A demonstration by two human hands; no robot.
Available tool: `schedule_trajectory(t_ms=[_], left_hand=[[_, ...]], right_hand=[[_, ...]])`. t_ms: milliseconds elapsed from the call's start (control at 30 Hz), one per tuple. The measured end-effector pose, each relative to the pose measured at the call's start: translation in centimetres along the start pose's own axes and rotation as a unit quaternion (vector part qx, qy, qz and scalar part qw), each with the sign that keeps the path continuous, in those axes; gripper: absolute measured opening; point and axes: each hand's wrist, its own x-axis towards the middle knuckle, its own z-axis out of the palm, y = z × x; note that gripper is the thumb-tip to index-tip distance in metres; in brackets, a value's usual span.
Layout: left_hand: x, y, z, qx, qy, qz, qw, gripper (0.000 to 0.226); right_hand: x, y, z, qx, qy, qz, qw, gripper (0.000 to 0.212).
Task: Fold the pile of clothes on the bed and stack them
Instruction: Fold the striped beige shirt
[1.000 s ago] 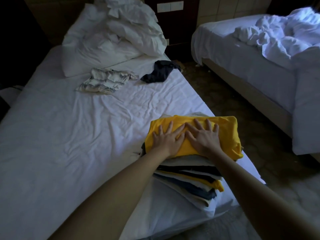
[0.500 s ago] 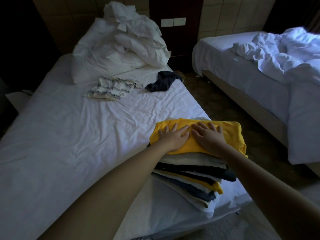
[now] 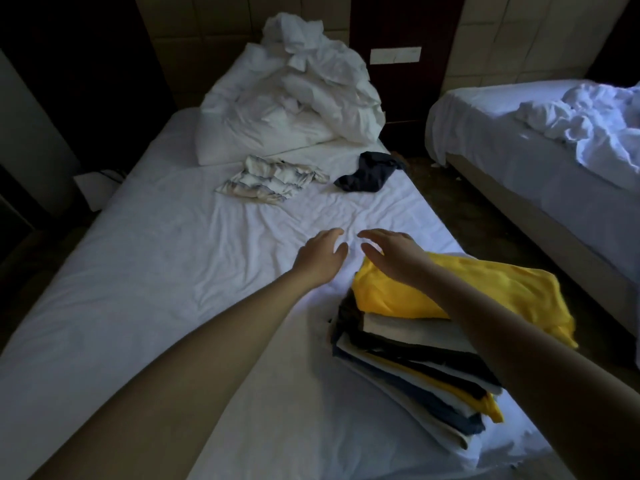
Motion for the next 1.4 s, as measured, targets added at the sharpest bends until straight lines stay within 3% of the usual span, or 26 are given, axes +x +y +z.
schedule_trajectory(t_ms=[300,500,700,833,933,1033,1200,1300,1400], left_hand=[[8.8,-14.2,-8.2,-0.001,-0.003,-0.159,0.987,0.045],[18.6,-24.1,-10.3,-0.022,-0.022,-0.207,0.978,0.027],[25.4,-30.8,-9.3,0.0,-0.034,-0.211,0.977,0.038],[31.3,-34.0,-8.0,-0.007,0.0,-0.194,0.981,0.048],[36.1,-35.1,-6.2,-0.034,0.014,-0.128,0.991,0.064],[39.7,-36.8,-3.4,0.039,-0.024,-0.099,0.994,0.075],[41.2,-37.7,-1.4,0.104,0.097,-0.114,0.983,0.041],[40.8,-36.2,-2.7,0.19,0.042,-0.104,0.975,0.021],[39.0,-35.0,-3.7,0.202,-0.065,-0.099,0.972,0.025]], right_hand=[[16.9,-4.7,8.2,0.041,-0.019,0.013,0.999,0.041],[28.8,-3.3,16.2,0.028,-0.028,0.052,0.998,0.045],[35.3,0.4,23.5,-0.002,-0.042,0.092,0.995,0.054],[38.5,2.3,27.6,0.015,-0.029,0.155,0.987,0.058],[38.7,3.1,31.0,0.029,0.024,0.16,0.986,0.063],[38.3,3.9,33.3,0.0,0.089,0.135,0.987,0.071],[38.8,4.6,34.3,-0.02,0.127,0.124,0.984,0.06],[38.4,4.7,34.1,-0.012,0.117,0.124,0.985,0.059],[37.9,4.2,33.5,-0.013,0.109,0.126,0.986,0.056]])
